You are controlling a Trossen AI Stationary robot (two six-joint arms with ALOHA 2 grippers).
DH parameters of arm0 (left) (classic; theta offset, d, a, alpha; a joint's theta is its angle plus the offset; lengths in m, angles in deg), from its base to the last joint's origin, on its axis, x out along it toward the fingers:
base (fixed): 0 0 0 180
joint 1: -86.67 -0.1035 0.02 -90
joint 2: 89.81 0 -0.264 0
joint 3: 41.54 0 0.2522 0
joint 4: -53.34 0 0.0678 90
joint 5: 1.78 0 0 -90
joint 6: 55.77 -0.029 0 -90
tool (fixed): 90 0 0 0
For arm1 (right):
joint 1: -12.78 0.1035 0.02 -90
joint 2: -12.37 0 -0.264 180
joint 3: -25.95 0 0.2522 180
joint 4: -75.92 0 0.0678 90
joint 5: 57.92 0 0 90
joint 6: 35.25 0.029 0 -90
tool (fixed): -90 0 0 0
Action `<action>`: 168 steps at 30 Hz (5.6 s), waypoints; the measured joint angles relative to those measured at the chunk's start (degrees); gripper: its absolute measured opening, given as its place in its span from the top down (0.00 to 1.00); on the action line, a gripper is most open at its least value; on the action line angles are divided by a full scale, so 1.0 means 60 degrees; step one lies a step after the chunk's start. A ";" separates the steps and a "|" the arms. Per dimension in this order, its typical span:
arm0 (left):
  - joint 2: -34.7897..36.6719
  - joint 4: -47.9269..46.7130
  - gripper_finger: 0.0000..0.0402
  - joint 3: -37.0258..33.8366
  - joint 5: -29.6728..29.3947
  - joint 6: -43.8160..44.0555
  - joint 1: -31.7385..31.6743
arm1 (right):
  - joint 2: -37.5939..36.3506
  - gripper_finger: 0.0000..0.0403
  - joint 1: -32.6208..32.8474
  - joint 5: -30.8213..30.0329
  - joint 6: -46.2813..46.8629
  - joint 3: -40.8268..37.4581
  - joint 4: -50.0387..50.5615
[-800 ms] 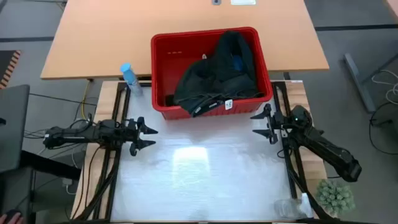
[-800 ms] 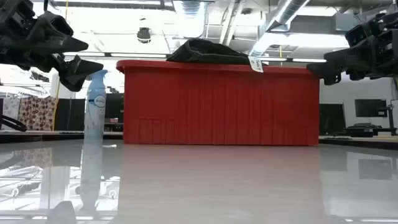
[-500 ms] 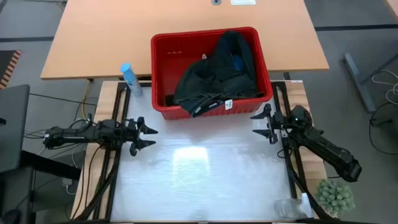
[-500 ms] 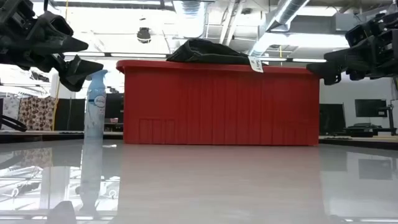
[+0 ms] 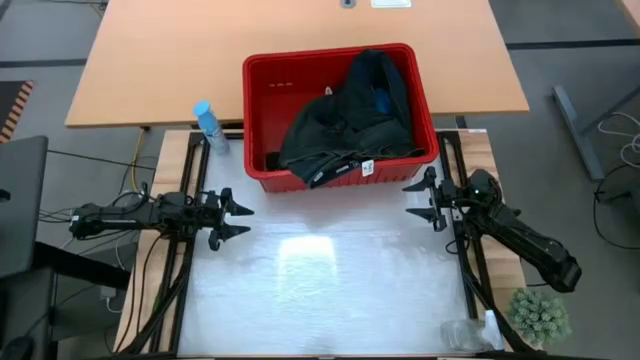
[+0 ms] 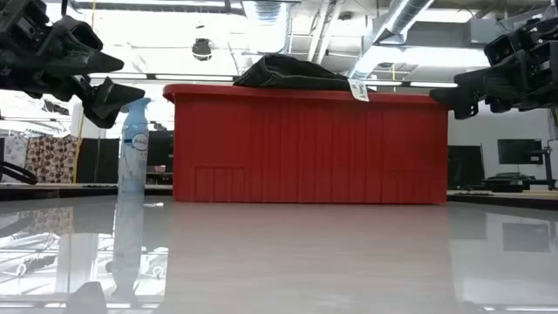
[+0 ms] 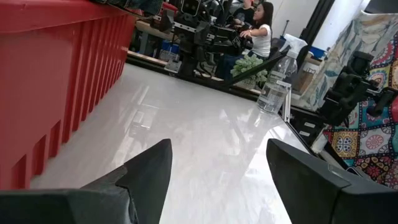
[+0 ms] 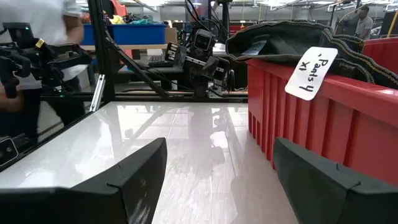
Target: Fold Laundry from Bin
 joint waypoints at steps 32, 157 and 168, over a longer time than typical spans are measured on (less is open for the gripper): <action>0.0000 -0.0111 0.37 -0.0004 -0.0863 0.0579 -0.0004 | 0.0002 0.22 0.0002 0.0000 -0.0003 -0.0002 0.0000; -1.4888 -0.4605 0.62 1.2637 -0.9453 -0.9048 0.0582 | 0.7005 0.22 0.1690 -0.5227 -0.0921 0.9148 0.3027; -1.4837 -0.4641 0.98 1.3556 -0.9731 -1.0212 0.0320 | 0.7325 0.22 0.1690 -0.5238 -0.1076 0.9148 0.4052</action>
